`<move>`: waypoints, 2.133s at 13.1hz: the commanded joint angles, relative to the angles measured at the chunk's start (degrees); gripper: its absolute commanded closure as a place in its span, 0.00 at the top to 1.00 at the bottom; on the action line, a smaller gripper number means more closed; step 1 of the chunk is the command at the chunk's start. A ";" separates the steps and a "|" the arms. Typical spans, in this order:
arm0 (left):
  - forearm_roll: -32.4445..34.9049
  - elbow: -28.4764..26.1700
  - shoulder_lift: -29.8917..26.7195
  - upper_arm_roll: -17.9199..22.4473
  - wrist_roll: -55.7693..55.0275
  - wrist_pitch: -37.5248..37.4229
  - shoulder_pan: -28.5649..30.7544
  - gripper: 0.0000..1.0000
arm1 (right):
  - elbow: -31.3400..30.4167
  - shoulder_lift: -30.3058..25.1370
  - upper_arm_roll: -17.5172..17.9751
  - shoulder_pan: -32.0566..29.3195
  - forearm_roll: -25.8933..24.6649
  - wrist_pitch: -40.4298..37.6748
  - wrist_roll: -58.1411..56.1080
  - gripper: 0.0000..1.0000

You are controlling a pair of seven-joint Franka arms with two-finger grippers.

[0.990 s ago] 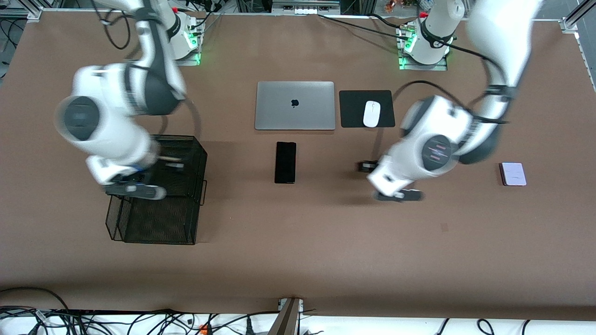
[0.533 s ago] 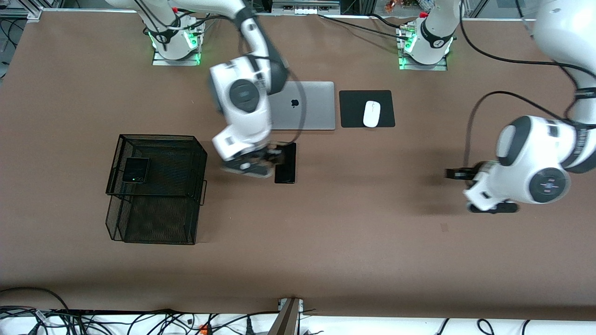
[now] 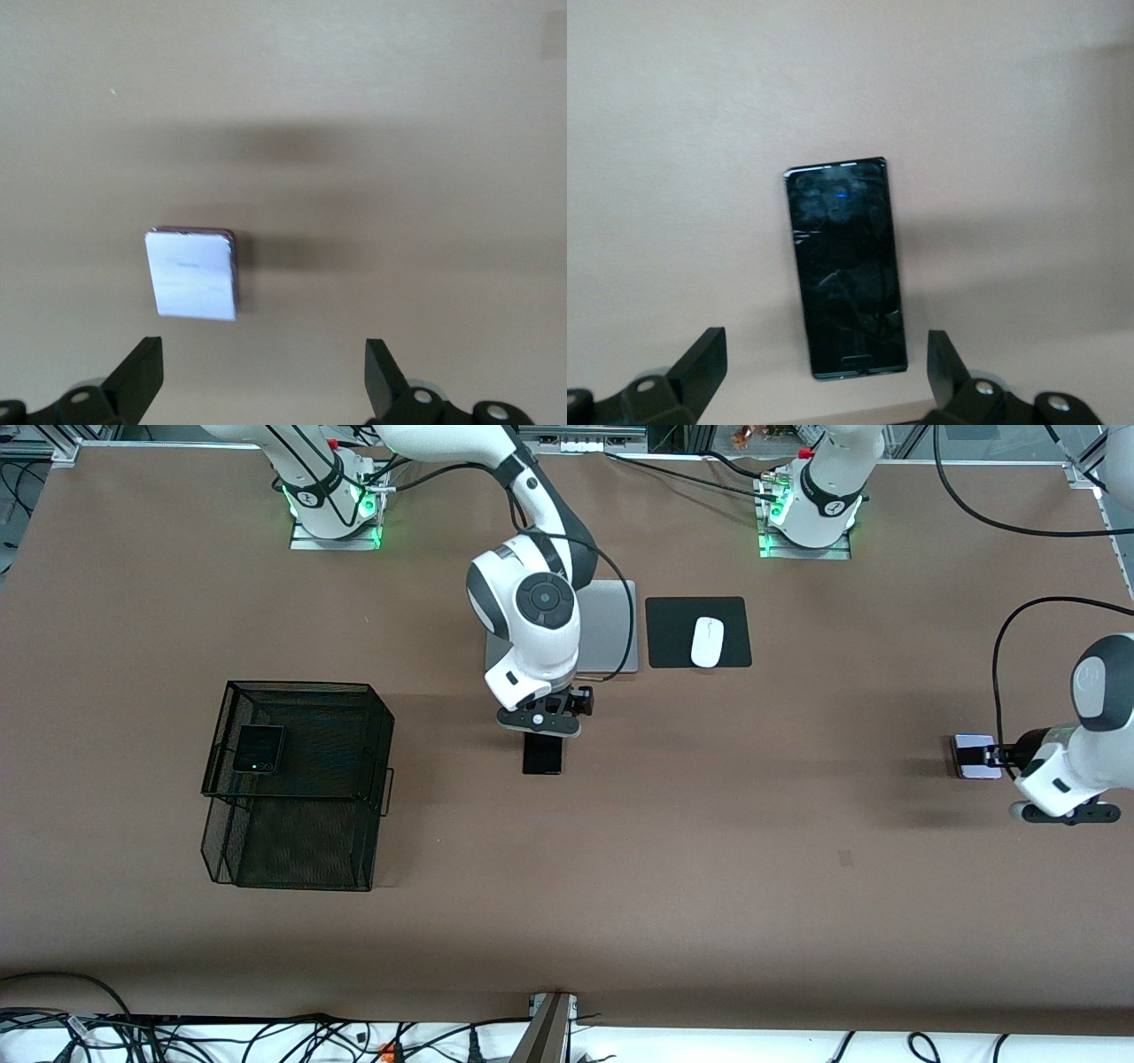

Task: Place phones with both arms
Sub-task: 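Grasp the tall phone with the right gripper while the left gripper grasps HUAWEI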

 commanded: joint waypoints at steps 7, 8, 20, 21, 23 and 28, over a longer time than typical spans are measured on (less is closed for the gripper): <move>1.12 -22.44 -2.14 -0.94 13.95 33.45 13.53 1.00 | -6.45 3.23 3.23 -0.44 1.40 13.14 -0.24 1.00; 1.12 -22.27 -0.74 -0.94 15.44 34.86 14.32 1.00 | -6.54 3.84 3.41 -0.44 1.49 13.94 -0.24 1.00; 0.42 -21.39 4.20 -0.76 14.15 39.71 17.32 1.00 | -5.75 3.95 4.12 -0.71 1.49 13.71 -2.08 0.27; 0.41 -21.39 4.20 -0.67 12.14 39.62 17.40 1.00 | -4.71 2.37 3.68 -0.79 1.41 10.38 -2.08 0.27; 0.50 -21.39 4.37 -0.67 9.32 39.62 17.32 1.00 | -1.46 -1.15 2.28 -0.79 1.23 2.66 -2.08 0.26; 0.85 -20.42 5.78 -0.67 9.39 39.79 17.32 0.78 | 8.13 -8.70 -5.18 -0.79 1.14 -20.11 -4.70 0.25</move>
